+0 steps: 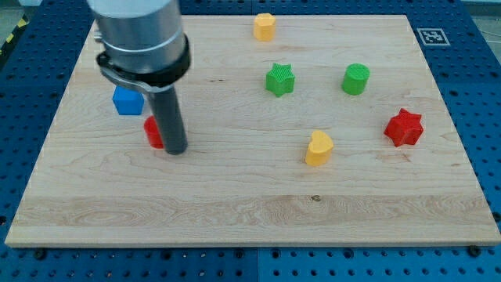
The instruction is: Push red circle into the blue cube
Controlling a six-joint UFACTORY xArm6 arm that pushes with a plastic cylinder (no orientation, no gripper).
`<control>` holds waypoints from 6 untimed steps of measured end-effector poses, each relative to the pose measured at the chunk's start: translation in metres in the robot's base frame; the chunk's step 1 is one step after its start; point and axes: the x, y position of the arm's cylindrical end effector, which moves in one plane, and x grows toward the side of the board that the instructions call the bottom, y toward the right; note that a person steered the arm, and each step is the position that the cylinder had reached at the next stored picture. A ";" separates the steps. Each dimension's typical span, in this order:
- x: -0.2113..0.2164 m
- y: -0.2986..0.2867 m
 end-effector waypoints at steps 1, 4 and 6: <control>-0.015 -0.025; -0.009 -0.042; 0.000 -0.022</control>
